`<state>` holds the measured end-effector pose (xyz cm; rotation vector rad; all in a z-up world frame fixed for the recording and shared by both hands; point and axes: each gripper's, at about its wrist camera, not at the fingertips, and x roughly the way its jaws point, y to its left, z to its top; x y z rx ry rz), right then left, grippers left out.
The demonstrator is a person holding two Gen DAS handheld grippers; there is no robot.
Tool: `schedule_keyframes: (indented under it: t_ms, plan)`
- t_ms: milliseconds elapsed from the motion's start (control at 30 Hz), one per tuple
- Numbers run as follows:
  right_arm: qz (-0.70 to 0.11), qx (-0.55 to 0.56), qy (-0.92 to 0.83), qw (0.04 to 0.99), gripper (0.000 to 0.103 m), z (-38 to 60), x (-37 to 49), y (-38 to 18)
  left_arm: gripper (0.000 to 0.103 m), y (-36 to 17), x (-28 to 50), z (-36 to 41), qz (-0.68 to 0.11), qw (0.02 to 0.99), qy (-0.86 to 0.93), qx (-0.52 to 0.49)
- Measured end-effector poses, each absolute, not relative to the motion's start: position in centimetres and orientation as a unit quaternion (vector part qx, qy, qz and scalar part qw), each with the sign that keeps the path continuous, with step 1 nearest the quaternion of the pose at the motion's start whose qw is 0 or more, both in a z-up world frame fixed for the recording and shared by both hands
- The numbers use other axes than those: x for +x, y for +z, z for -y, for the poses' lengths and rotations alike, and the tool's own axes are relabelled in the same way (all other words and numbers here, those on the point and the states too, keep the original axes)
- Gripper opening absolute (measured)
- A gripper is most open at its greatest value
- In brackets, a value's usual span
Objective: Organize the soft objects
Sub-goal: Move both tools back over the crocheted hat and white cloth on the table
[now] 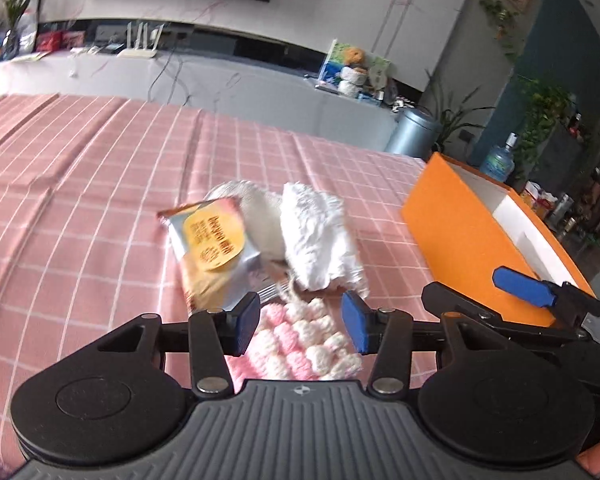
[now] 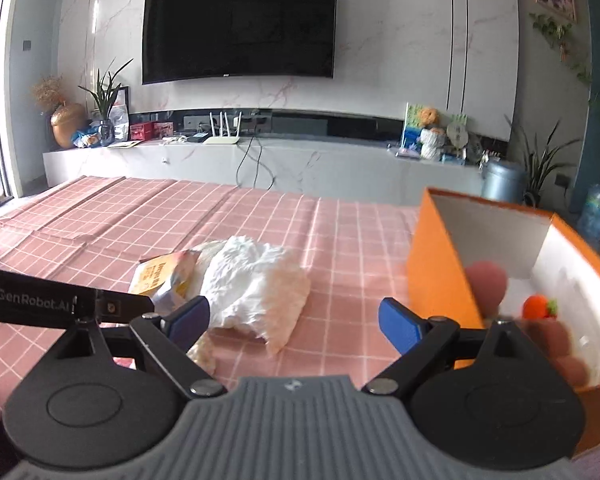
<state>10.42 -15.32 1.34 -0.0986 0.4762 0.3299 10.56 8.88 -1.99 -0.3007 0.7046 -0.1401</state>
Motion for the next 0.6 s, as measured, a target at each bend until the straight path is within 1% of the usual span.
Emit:
schedule_keyframes:
  t_ms: [33, 167, 233, 333, 500, 600]
  plan:
    - [-0.241, -0.043, 0.165, 0.956, 0.089, 15.2, 10.6, 1.1, 0.057, -2.3, 10.4, -9.2, -0.346, 0.924, -0.064, -0.15]
    - [-0.263, -0.049, 0.159, 0.95, 0.069, 14.7, 11.3, -0.4, 0.065, -3.9, 9.9, -9.8, -0.366, 0.912, -0.044, -0.179]
    - [-0.277, -0.057, 0.16, 0.946, 0.067, 14.3, 11.8, -1.2, 0.071, -4.6, 9.9, -10.0, -0.371, 0.908, -0.029, -0.194]
    - [-0.296, -0.065, 0.168, 0.938, 0.058, 13.7, 12.2, -2.4, 0.073, -5.4, 10.3, -9.9, -0.376, 0.905, -0.019, -0.197]
    - [-0.314, -0.081, 0.199, 0.925, 0.057, 12.4, 12.3, -3.7, 0.074, -6.7, 11.0, -9.8, -0.39, 0.897, -0.011, -0.208]
    - [-0.318, -0.094, 0.206, 0.92, 0.054, 11.7, 12.3, -4.3, 0.075, -7.2, 11.4, -9.8, -0.388, 0.898, -0.011, -0.21]
